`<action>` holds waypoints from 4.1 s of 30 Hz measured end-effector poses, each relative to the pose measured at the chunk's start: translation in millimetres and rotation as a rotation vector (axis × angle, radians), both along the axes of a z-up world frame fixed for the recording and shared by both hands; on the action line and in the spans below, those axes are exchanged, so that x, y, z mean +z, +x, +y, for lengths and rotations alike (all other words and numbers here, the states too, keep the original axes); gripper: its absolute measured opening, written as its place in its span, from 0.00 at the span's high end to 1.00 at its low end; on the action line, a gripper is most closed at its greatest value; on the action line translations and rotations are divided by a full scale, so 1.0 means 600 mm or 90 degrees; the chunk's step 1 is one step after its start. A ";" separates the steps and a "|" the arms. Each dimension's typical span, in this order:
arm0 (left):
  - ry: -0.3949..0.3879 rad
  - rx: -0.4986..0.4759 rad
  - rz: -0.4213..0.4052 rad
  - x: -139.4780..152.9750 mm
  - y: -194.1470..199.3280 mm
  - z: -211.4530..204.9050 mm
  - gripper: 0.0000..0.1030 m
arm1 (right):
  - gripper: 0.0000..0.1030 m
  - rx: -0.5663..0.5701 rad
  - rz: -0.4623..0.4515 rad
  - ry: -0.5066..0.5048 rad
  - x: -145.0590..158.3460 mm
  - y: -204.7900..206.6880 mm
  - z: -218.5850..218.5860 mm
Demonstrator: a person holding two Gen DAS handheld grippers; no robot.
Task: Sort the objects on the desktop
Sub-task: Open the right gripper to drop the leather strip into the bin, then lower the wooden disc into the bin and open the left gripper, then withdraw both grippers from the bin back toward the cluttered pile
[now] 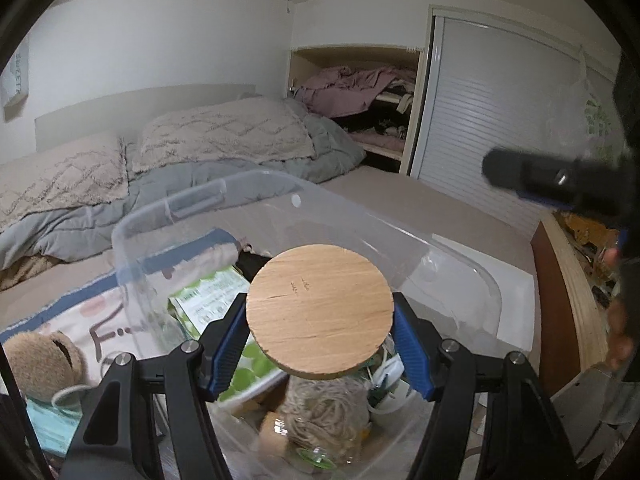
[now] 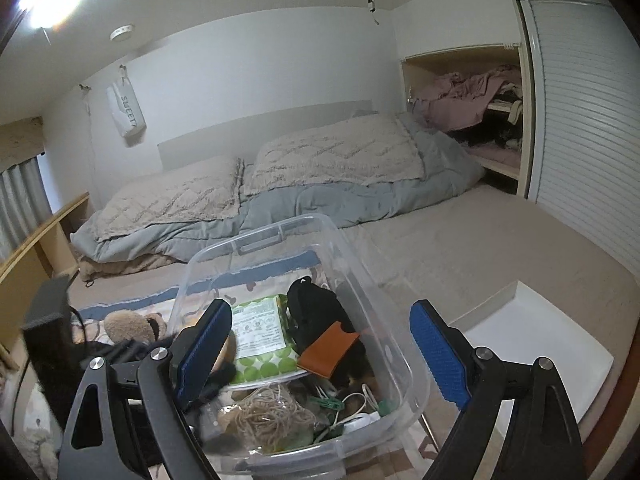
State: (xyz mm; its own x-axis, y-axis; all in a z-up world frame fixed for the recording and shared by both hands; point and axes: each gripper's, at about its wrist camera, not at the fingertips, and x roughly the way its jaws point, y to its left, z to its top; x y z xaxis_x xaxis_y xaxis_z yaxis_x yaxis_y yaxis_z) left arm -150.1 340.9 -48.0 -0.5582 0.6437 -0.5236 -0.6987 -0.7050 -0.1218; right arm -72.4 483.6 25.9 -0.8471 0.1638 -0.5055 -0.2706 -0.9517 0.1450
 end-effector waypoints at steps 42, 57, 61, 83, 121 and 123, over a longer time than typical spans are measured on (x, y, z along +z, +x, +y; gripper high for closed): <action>-0.003 0.046 -0.104 -0.024 0.028 0.105 0.07 | 0.12 -0.004 0.077 -0.058 0.037 0.032 0.012; 0.000 0.043 -0.092 -0.018 0.030 0.094 0.07 | 0.12 -0.013 0.071 -0.061 0.035 0.035 0.022; 0.004 0.043 -0.083 -0.011 0.033 0.081 0.07 | 0.12 -0.022 0.073 -0.057 0.034 0.033 0.028; 0.009 0.173 0.023 0.085 0.017 -0.120 0.00 | 0.07 -0.029 0.044 -0.020 0.007 0.026 0.001; -0.007 0.442 0.109 0.125 0.072 -0.534 0.00 | 0.00 0.188 0.085 0.050 0.012 -0.040 -0.278; -0.008 0.457 0.120 0.129 0.084 -0.555 0.00 | 0.00 0.205 0.084 0.051 0.014 -0.041 -0.296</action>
